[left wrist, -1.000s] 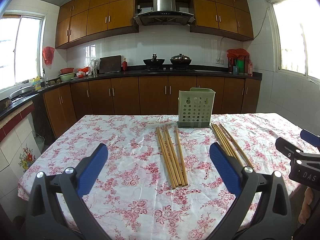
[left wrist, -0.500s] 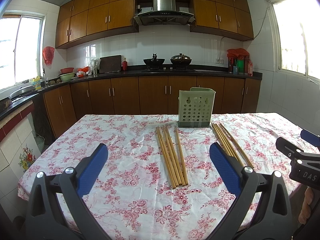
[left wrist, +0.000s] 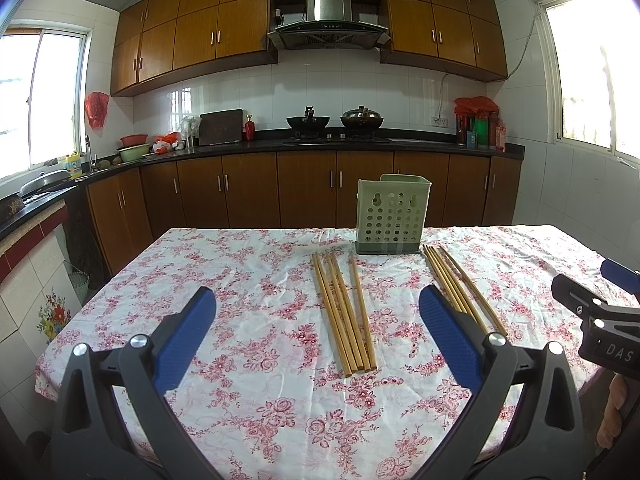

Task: Organize utensils

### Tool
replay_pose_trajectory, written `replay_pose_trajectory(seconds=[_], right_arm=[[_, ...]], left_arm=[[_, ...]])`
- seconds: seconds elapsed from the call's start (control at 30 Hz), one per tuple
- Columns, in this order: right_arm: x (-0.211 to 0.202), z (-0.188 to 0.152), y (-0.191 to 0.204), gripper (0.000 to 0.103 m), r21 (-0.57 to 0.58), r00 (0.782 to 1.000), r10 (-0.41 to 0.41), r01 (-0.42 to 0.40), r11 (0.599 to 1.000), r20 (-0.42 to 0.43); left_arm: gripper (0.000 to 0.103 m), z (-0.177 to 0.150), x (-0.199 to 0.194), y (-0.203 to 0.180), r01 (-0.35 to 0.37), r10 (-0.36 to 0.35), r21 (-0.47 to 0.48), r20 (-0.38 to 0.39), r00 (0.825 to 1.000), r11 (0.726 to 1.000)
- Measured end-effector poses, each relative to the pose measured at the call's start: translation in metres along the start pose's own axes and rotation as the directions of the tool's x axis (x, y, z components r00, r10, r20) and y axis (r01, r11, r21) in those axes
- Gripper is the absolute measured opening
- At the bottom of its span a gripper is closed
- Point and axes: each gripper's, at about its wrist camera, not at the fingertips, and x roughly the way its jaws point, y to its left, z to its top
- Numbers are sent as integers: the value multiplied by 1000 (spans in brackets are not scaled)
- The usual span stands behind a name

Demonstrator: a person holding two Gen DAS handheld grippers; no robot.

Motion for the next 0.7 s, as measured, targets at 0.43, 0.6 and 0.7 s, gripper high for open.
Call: replay_pose_trajectory(seconds=[0.43,0.6,0.7], right_arm=[[0,0,0,101,0,1000,0,0,1000,-1],[0,0,0,101,1,1000,1,-1,1000,-1],[0,0,0,101,1,1000,0,0,1000,-2]], left_arm=[[99,0,0,0,0,0,1,-1,1000,1000],[99,1,1,-2,0,0,1,-2,1000,1000],[99,1,1,-2,1,-1,1,-2,1000,1000]])
